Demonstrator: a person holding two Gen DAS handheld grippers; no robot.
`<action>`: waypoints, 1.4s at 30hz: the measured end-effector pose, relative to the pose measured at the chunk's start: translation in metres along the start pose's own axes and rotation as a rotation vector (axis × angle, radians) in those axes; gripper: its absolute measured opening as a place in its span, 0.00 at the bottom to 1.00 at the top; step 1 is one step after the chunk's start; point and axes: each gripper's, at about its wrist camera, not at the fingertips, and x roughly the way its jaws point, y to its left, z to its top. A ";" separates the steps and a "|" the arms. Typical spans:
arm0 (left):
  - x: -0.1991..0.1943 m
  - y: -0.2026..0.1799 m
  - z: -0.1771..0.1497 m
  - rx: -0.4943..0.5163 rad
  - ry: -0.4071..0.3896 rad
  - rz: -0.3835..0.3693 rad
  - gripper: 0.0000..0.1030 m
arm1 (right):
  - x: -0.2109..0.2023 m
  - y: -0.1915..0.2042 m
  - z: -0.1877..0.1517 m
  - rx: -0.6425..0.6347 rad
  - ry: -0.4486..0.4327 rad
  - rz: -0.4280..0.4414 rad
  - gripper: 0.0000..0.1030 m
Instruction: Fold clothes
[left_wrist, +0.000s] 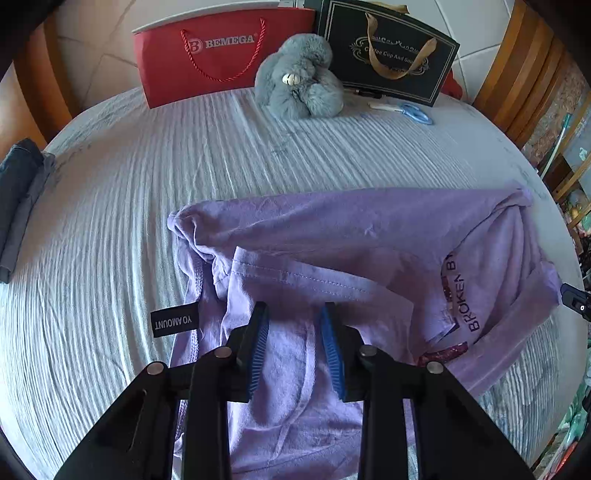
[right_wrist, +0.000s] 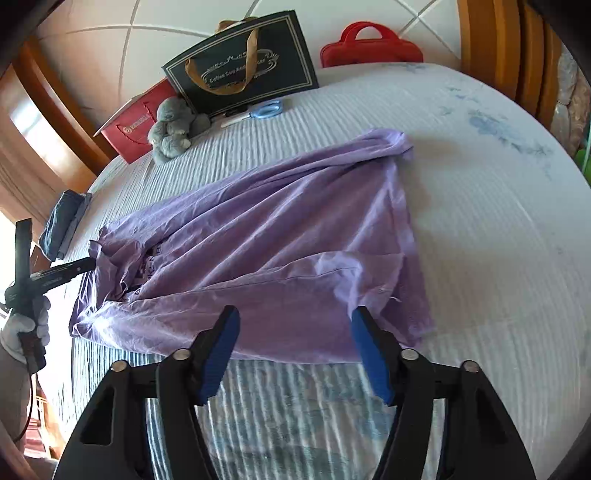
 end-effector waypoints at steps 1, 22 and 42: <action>0.006 -0.001 0.001 0.017 0.010 0.028 0.24 | 0.007 -0.001 -0.001 0.002 0.024 -0.028 0.41; -0.031 -0.071 -0.005 -0.045 -0.075 0.033 0.46 | -0.037 -0.071 0.068 -0.134 -0.009 -0.142 0.44; 0.026 -0.200 0.040 -0.159 -0.060 0.164 0.46 | 0.046 -0.103 0.159 -0.532 0.097 0.069 0.49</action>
